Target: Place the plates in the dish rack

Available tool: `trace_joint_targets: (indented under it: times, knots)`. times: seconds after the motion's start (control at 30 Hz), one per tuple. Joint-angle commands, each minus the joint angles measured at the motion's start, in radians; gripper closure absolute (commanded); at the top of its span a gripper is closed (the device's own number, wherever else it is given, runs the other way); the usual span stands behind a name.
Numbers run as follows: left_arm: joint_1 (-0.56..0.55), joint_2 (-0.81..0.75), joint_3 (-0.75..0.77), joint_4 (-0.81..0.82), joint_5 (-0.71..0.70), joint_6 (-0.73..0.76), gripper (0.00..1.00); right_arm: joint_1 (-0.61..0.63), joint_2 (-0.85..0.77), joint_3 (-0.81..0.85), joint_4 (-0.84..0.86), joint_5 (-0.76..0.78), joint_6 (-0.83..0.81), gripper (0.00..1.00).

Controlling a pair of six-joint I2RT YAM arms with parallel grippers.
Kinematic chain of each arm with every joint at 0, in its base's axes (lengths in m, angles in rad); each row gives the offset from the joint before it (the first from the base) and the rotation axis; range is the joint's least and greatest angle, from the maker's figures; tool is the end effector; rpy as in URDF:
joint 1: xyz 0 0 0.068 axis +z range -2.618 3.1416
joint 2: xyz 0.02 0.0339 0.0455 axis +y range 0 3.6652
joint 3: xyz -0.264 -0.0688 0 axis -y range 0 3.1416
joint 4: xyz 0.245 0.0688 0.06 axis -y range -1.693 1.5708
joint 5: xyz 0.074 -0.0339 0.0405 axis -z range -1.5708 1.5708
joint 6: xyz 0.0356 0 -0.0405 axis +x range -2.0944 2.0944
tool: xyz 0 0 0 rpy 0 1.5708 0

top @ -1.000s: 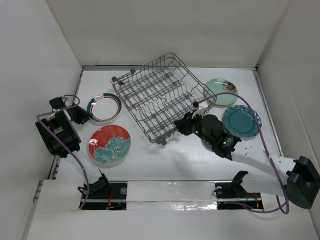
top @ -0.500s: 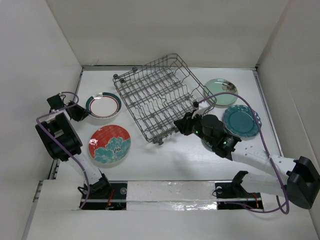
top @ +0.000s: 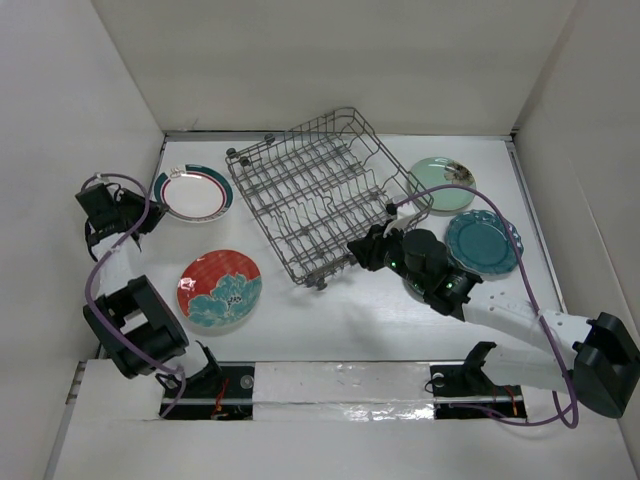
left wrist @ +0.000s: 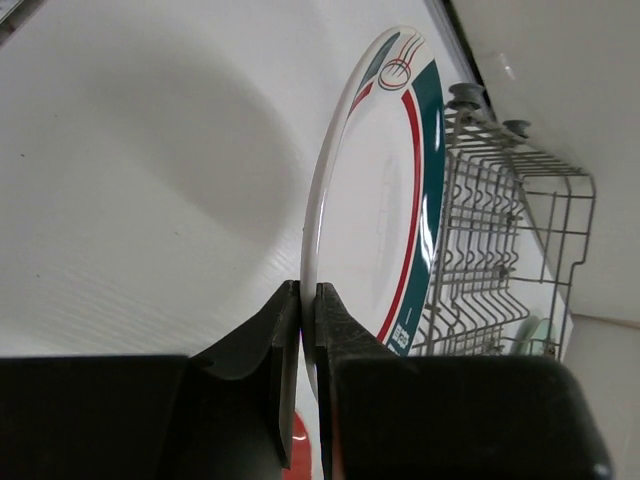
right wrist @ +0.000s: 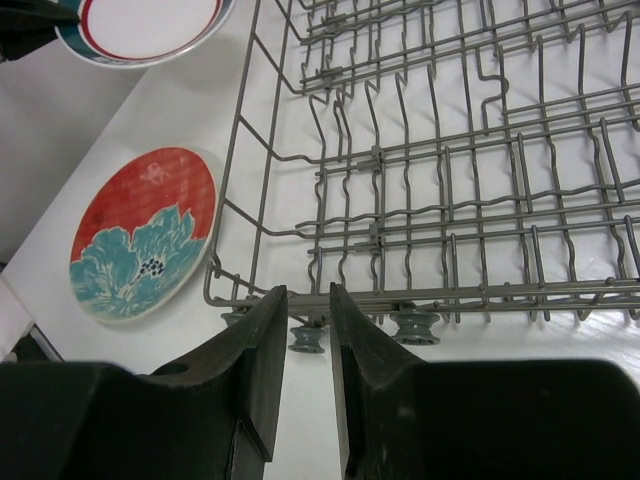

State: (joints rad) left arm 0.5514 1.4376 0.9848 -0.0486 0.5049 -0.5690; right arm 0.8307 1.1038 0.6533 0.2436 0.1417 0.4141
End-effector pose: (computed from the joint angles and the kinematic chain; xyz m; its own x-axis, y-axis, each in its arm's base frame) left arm 0.2848 0.1549 0.2714 -0.2925 -0.7335 -0.6135 -0.3025 0.6796 -0.6683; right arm 0.1755 0.1847 0.2741 -0.3835 0.1708 -0.9076 -0.5281 0.7656 0.3672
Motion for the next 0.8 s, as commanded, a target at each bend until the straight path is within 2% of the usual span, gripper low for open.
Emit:
trace_joint_targets:
  times: [0.0, 0.1, 0.13, 0.33, 0.53, 0.67, 0.77]
  knots:
    - [-0.004, -0.110, -0.012, 0.076, 0.024, -0.077, 1.00, -0.007, -0.027, 0.005, 0.043, 0.004, -0.024, 0.69]
    - [-0.045, -0.186, -0.023, 0.090, 0.024, -0.104, 1.00, -0.007, -0.047, -0.007, 0.062, -0.007, -0.034, 0.50]
    - [-0.059, -0.225, -0.032, 0.099, 0.024, -0.117, 1.00, -0.007, -0.050, -0.012, 0.068, -0.013, -0.037, 0.40]
    - [-0.143, -0.365, -0.076, 0.142, 0.024, -0.166, 1.00, -0.007, -0.061, -0.034, 0.131, -0.074, -0.043, 0.12]
    - [-0.203, -0.518, -0.234, 0.222, 0.024, -0.235, 1.00, 0.002, -0.006, 0.049, 0.143, -0.170, 0.001, 0.00]
    - [-0.203, -0.615, -0.314, 0.240, 0.024, -0.239, 1.00, 0.002, 0.077, 0.126, 0.201, -0.189, 0.087, 0.00]
    - [-0.203, -0.666, -0.359, 0.233, 0.024, -0.229, 1.00, -0.013, 0.145, 0.227, 0.172, -0.166, 0.063, 0.00]
